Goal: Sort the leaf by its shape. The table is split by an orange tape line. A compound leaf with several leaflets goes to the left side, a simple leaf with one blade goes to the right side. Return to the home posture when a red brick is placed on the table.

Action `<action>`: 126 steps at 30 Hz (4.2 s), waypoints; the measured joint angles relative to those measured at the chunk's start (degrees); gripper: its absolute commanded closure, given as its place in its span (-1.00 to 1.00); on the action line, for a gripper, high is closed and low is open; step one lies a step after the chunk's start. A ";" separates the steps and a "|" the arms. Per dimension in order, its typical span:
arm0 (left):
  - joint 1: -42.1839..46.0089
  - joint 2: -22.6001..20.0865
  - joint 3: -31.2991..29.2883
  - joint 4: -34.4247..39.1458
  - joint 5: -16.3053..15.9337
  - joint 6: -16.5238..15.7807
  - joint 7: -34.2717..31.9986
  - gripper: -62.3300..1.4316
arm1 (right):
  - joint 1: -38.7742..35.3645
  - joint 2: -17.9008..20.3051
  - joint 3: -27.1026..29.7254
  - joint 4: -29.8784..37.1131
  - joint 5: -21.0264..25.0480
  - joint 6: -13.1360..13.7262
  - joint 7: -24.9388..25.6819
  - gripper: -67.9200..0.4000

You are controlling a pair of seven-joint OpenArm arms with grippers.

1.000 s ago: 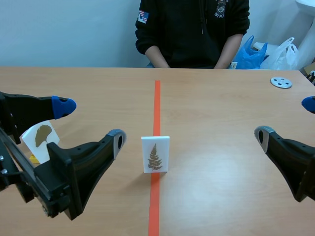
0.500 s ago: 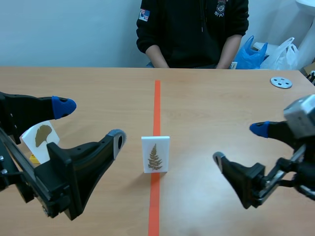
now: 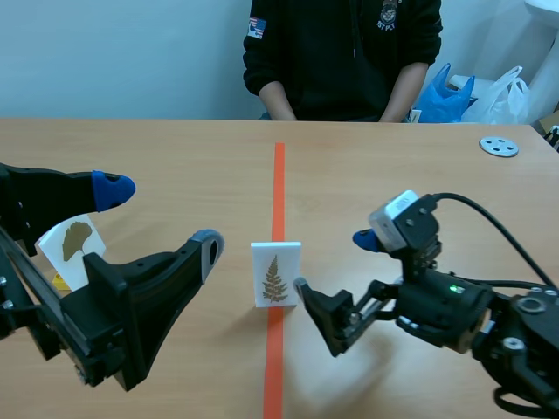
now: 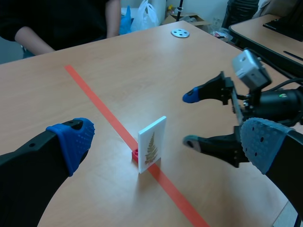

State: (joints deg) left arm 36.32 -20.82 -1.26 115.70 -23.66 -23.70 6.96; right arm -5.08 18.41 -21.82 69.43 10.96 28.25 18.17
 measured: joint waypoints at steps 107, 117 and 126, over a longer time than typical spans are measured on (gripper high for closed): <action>0.00 0.00 0.00 0.00 2.62 0.02 0.59 -1.00 | 22.16 3.63 22.45 -34.99 13.75 -19.91 -6.73 0.44; 0.00 -0.02 0.00 0.00 2.62 0.02 0.98 -1.00 | 22.16 4.42 22.45 -34.91 15.26 -18.82 -3.74 -0.37; 0.00 -0.15 0.00 0.00 2.62 0.02 1.05 -1.00 | 18.03 7.72 22.45 -23.23 16.15 -16.85 -4.37 -0.70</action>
State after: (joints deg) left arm 36.32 -20.97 -1.26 115.70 -21.04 -23.68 8.01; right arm 12.95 26.13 0.62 46.19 27.11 11.40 13.80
